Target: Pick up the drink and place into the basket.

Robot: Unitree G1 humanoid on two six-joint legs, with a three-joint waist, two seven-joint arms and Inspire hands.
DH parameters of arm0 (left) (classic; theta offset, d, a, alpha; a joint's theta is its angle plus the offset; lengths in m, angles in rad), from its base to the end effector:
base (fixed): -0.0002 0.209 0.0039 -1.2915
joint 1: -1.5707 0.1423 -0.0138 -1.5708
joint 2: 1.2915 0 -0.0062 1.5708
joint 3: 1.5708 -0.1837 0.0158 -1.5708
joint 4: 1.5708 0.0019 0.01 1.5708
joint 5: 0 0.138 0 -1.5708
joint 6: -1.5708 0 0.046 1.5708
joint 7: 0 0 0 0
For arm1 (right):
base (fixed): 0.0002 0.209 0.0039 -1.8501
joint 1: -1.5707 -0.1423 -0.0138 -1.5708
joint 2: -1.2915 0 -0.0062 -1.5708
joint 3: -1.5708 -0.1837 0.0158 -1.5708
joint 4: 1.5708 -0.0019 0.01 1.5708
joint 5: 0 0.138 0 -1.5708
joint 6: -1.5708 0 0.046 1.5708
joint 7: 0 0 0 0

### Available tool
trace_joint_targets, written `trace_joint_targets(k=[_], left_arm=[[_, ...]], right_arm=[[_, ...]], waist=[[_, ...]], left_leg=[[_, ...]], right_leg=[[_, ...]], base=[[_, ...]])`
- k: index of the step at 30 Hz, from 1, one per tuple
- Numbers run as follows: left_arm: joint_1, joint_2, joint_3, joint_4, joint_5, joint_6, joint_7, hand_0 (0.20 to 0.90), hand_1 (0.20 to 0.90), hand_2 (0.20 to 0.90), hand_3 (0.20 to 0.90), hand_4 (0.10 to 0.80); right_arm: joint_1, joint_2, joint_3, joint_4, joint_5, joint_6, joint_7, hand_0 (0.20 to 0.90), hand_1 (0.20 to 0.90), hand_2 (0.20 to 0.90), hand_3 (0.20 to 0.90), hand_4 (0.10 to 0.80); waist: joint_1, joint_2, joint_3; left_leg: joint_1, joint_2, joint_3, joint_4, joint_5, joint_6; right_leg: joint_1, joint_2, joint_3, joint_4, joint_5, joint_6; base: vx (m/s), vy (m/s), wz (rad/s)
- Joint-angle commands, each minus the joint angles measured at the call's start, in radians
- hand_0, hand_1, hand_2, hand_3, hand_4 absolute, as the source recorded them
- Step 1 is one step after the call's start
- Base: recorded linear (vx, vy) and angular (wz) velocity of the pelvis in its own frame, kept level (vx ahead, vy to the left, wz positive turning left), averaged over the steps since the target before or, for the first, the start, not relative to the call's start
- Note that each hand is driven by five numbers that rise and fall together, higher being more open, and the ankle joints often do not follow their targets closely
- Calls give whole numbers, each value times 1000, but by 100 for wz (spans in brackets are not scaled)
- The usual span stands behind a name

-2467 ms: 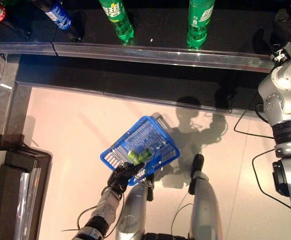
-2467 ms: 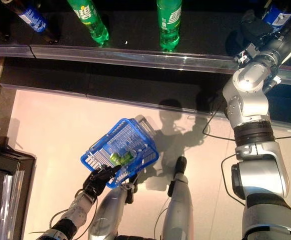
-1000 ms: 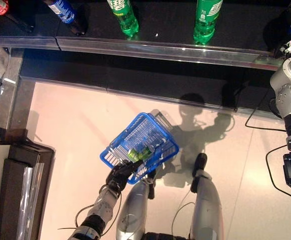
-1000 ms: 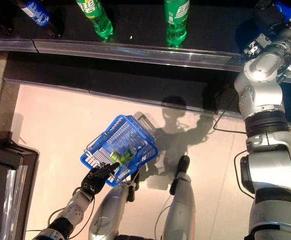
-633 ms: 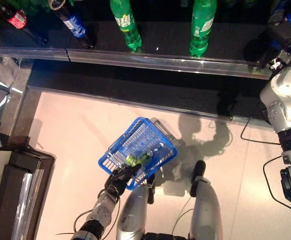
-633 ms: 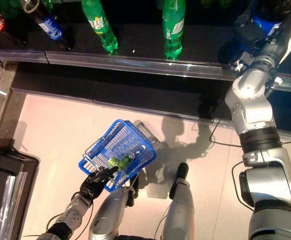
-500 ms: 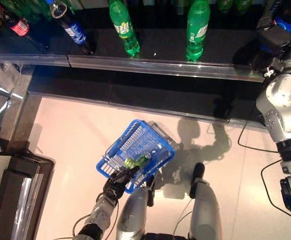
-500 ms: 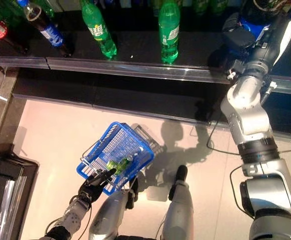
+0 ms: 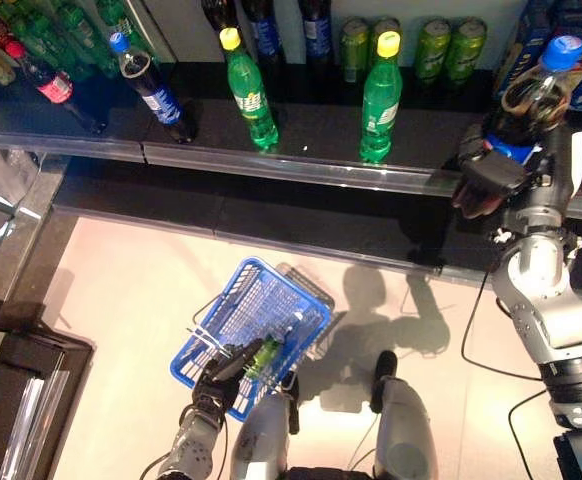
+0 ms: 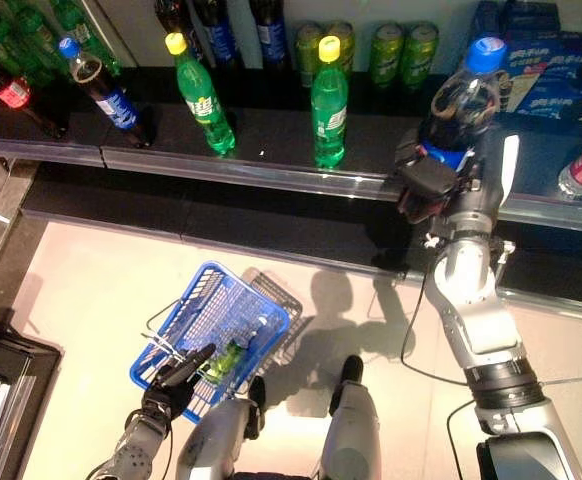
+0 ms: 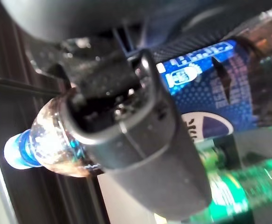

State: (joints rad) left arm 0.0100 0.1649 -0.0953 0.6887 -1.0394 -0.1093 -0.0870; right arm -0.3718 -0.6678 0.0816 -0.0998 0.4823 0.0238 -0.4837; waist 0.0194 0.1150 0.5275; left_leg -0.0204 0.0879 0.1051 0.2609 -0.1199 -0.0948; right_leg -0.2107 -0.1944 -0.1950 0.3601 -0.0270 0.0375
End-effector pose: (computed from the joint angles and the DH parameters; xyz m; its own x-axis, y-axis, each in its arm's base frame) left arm 0.1535 0.1891 -0.0689 0.8427 0.0583 -0.5352 -0.4328 0.6646 -0.6092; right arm 0.2552 -0.2195 0.1726 0.8738 -0.2529 0.4154 0.2957 0.9544 -0.0411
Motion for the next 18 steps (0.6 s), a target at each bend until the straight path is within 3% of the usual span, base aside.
trace_joint_targets(k=[1, 6, 11, 18], left_arm=[[64, 133, 68, -220, -19, -162, -55, 300, 300, 300, 200, 100], [81, 149, 57, -376, -31, -149, -57, 300, 300, 300, 200, 100], [92, 161, 30, -504, -33, -128, -66, 300, 300, 300, 200, 100], [119, 202, -10, -732, -48, -86, -117, 300, 300, 300, 200, 100]], right_arm=[[-91, 17, -60, -253, -7, -195, 96, 300, 300, 300, 200, 100], [-71, 68, 29, -344, 66, -171, 233, 300, 300, 300, 200, 100], [-82, 110, 114, -391, 105, -150, 278, 300, 300, 300, 200, 100], [-125, 152, 243, -412, 82, -116, 211, 300, 300, 300, 200, 100]], waist=[[13, -87, -232], [32, -88, -254], [60, -85, -261], [118, -72, -237]], left_leg=[[-79, 10, 18, 83, 64, 36], [-51, 9, 8, 55, 70, 32], [-45, 3, -11, 49, 71, 33], [-61, -16, -56, 64, 66, 39]], right_leg=[[162, 28, -7, -19, -122, -40], [202, 35, -17, -56, -118, -36], [220, 34, -31, -60, -121, -36], [227, 19, -67, -27, -136, -37]], base=[[36, -11, 3], [21, 14, 6], [4, 10, 4], [8, 53, 28]])
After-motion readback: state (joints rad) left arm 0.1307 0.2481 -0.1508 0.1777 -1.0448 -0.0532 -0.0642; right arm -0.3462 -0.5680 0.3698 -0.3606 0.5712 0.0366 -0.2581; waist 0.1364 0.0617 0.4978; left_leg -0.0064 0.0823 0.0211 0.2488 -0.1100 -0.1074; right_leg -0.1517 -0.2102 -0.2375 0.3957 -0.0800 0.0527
